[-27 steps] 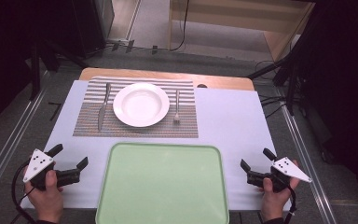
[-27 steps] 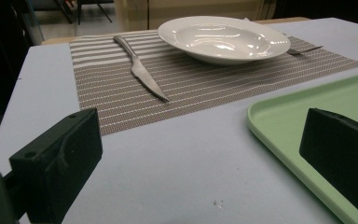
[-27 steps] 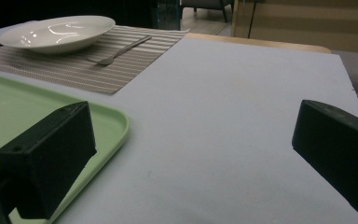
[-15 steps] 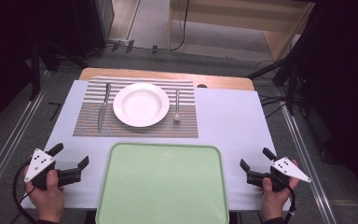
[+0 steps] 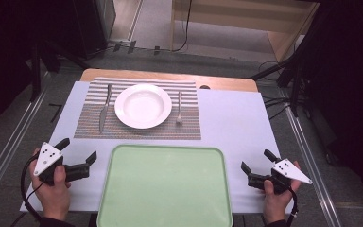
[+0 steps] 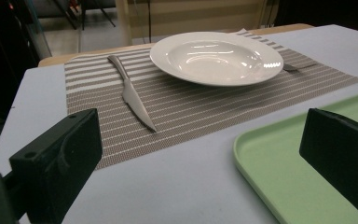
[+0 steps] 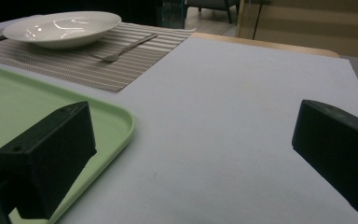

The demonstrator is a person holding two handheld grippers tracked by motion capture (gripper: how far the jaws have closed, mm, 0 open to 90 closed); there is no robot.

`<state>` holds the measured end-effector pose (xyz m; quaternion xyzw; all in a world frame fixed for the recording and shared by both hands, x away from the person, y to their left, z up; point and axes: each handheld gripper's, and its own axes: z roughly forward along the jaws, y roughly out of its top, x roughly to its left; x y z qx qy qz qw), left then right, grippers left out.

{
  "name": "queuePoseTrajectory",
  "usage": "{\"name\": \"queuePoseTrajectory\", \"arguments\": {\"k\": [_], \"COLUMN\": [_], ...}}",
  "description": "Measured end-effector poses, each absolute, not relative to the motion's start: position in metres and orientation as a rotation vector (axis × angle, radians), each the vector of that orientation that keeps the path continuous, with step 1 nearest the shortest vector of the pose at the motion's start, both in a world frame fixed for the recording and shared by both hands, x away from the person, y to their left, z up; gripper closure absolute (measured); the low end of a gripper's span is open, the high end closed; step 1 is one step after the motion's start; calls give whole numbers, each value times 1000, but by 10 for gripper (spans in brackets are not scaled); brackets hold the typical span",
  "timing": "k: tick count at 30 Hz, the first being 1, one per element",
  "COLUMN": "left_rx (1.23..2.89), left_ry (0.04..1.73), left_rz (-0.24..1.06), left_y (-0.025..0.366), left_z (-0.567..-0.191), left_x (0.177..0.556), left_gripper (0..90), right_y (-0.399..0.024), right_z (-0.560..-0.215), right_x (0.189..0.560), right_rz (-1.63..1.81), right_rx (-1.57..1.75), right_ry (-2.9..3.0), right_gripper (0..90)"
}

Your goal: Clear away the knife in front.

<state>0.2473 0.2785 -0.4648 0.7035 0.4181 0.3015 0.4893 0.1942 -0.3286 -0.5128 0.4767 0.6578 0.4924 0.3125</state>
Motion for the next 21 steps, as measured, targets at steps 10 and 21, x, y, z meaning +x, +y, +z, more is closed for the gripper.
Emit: {"name": "queuePoseTrajectory", "arguments": {"k": [10,21], "left_rx": [1715,1762], "left_ry": [1012,1007], "left_rz": [740,703], "left_y": [268,254], "left_z": [-442,-433], "left_x": [275,302], "left_gripper": [0,0], "right_y": [-330,-330], "right_z": [-514,-514], "right_x": [192,193], "right_rz": [1308,1306], "right_rx": [1262,1264], "right_ry": [1728,1737], "right_gripper": [0,0]}}
